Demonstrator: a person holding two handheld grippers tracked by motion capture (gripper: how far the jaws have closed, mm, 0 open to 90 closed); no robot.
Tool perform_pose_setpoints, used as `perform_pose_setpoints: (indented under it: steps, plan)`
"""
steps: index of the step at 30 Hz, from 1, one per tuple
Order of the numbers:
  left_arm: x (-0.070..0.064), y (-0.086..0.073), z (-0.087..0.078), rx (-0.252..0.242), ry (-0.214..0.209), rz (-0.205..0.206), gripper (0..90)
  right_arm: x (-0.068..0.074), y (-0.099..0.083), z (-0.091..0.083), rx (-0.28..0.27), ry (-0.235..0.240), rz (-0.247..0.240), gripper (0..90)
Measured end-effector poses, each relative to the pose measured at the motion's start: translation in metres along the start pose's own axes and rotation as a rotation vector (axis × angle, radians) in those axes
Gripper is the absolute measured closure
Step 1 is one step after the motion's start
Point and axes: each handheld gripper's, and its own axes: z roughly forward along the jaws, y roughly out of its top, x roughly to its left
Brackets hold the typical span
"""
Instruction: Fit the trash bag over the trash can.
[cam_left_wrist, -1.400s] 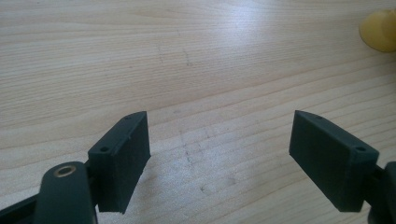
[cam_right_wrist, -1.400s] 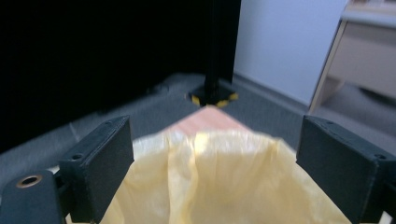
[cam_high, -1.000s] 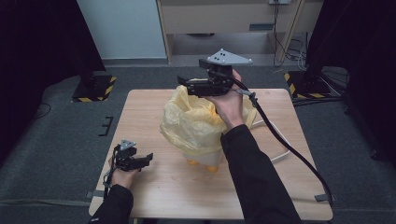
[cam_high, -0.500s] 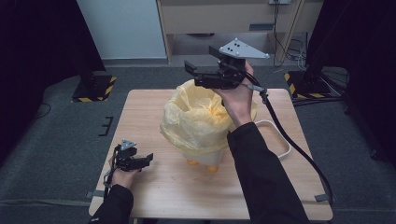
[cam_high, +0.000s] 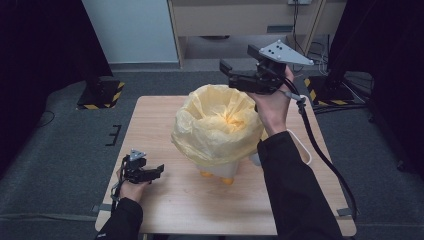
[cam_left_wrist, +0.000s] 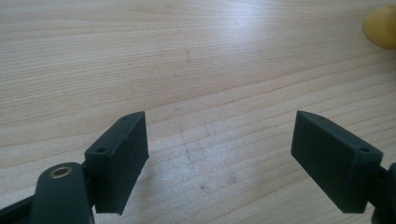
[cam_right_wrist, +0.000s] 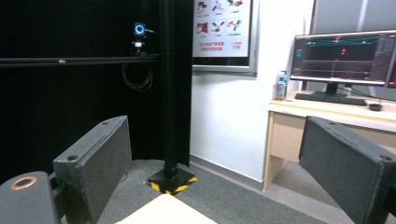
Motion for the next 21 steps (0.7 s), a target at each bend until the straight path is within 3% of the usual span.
perform_pose_setpoints:
  steps: [8,21]
  plan:
    - [0.000,0.000,0.000,0.005,-0.002,0.002,17.9,-0.022,-0.006,-0.020,-0.003,-0.056,0.007,9.5]
    - [-0.001,-0.001,0.003,0.024,-0.005,0.012,16.7,-0.061,-0.036,-0.053,0.015,-0.156,0.048,8.7]
